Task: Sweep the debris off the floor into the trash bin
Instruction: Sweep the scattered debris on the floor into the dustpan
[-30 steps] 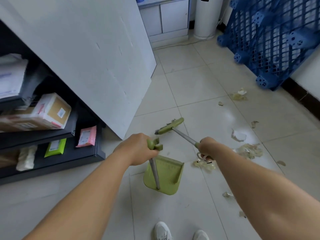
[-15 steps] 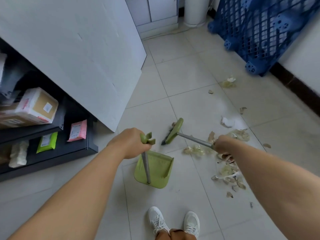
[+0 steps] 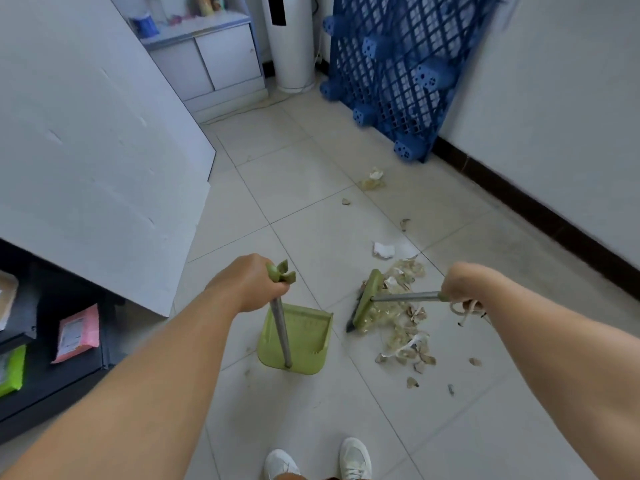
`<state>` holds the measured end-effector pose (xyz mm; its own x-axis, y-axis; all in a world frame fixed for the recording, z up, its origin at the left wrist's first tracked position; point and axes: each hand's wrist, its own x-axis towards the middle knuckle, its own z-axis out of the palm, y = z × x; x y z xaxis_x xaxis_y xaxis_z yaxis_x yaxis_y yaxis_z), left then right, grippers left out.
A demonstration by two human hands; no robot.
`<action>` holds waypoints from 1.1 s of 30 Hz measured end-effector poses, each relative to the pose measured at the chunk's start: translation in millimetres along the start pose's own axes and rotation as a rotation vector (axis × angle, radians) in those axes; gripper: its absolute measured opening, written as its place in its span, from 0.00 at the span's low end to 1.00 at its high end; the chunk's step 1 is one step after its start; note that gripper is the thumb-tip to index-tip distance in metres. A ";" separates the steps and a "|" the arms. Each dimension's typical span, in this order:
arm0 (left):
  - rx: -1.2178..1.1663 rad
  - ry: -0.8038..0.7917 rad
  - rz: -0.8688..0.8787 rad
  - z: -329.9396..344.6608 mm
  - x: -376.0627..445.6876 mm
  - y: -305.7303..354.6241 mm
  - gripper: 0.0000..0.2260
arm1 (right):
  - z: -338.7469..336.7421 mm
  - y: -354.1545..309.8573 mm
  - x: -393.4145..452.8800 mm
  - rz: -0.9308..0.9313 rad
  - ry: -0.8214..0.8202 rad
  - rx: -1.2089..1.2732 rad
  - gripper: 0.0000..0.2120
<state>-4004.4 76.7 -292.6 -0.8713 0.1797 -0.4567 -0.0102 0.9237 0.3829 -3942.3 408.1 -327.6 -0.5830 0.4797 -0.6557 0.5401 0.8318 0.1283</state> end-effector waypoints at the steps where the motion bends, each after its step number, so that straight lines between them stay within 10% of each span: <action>1: 0.010 0.005 0.013 -2.6 3.4 4.5 0.12 | -4.9 2.3 -0.3 0.004 0.006 0.019 0.14; 33: 0.066 0.014 0.251 -216.1 364.3 22.6 0.14 | -216.1 -256.3 251.1 0.174 0.107 0.951 0.10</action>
<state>-4428.1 90.0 -276.8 -0.8493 0.4015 -0.3427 0.2383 0.8710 0.4296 -4358.3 375.7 -364.3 -0.4752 0.6366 -0.6074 0.8615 0.1962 -0.4684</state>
